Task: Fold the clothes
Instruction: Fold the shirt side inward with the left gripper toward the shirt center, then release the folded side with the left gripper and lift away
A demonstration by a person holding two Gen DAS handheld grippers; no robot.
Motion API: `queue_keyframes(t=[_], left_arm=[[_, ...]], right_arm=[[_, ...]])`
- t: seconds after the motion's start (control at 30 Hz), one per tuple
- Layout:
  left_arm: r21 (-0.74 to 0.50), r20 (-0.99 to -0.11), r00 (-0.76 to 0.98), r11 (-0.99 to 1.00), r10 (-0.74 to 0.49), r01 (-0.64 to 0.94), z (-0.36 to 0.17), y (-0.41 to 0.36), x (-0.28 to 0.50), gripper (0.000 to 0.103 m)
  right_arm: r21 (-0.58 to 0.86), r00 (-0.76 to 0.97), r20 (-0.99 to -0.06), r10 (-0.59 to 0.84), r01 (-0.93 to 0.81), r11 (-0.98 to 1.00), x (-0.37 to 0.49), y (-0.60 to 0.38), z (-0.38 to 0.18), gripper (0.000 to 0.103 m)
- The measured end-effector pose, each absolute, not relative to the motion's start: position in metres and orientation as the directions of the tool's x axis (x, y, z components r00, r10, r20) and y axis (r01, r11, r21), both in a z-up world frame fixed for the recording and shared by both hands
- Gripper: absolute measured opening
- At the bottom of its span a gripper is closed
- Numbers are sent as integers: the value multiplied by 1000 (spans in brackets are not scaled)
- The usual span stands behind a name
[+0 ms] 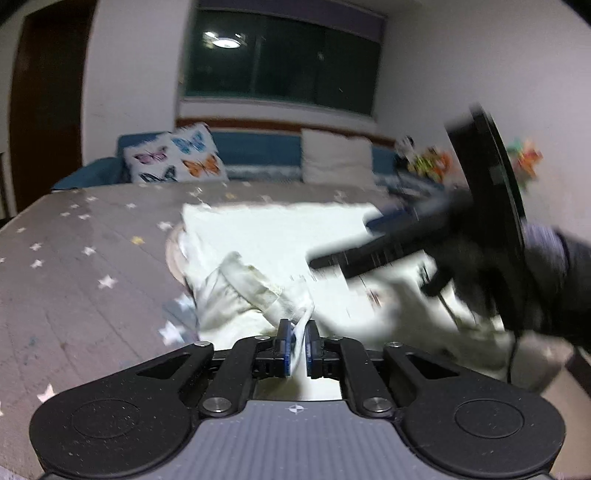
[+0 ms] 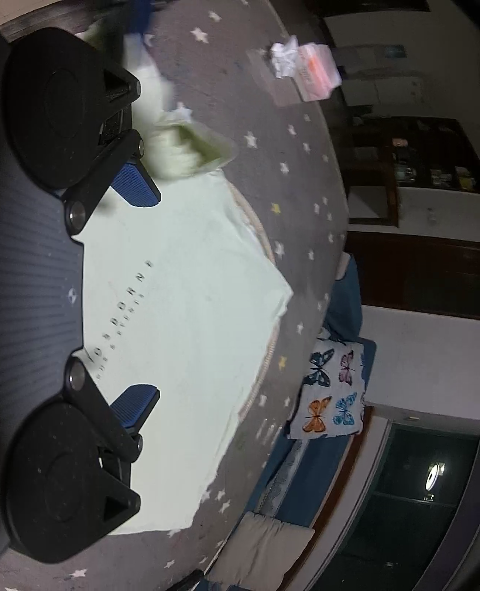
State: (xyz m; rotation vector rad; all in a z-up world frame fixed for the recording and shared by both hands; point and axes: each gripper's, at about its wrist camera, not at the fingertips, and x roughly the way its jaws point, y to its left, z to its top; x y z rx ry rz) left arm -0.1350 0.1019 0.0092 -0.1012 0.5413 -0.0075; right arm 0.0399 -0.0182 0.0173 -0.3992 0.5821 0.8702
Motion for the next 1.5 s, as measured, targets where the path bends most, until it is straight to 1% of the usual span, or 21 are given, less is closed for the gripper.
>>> queue_keyframes(t=[0.03,0.1,0.2,0.27,0.43,0.5,0.63,0.7,0.8,1.0,1.07,1.17,1.27,1.33,1.4,1.5], left_arm=[[-88,-519,854,996,-34,-14,8,101,-138,22],[-73,-520,854,997,-25,-16,9,101,-144,29],[-88,-504,864,994,7,-59,11,112,-152,31],[-97,-515,857,991,32,-95,8,119,-152,31],[-84,-577,815,989,50,-121,-9,127,-149,30],[-80,-594,803,989,56,-128,-15,129,-151,27],[-88,-595,802,988,48,-124,-19,131,-156,27],[-87,-593,804,988,48,-124,-18,129,-158,27],[-87,-587,808,988,56,-131,-14,130,-160,29],[-81,-547,833,985,83,-151,-2,134,-160,28],[-80,-551,830,984,89,-158,-4,134,-154,28],[-81,-589,803,981,96,-176,-12,135,-144,28],[-56,-601,791,981,114,-184,-16,133,-140,35],[-46,-602,788,979,130,-196,-15,133,-140,45],[-37,-605,783,978,143,-207,-15,133,-140,51],[-24,-609,779,977,153,-211,-14,131,-139,54]], right_arm=[[-85,504,-619,602,-805,587,41,-18,20,103],[-74,489,-614,619,-816,573,42,-14,23,103],[-70,458,-617,640,-842,535,40,0,22,103],[-78,439,-623,648,-859,506,36,12,19,103],[-114,418,-654,631,-878,465,31,44,2,103],[-158,440,-666,602,-873,462,31,58,-8,103],[-164,445,-688,573,-865,474,40,72,-20,103],[-141,437,-691,575,-862,486,47,75,-20,103],[-135,437,-689,578,-861,490,51,76,-15,103],[-174,429,-676,599,-883,436,34,51,1,103],[-203,421,-678,602,-895,397,21,43,1,103],[-240,412,-683,603,-906,348,1,33,-2,103],[-261,407,-684,605,-911,319,-13,24,-3,103],[-269,412,-680,607,-910,317,-18,19,-2,103],[-277,417,-675,608,-908,315,-23,14,-2,103],[-286,423,-668,612,-905,314,-30,7,0,103]])
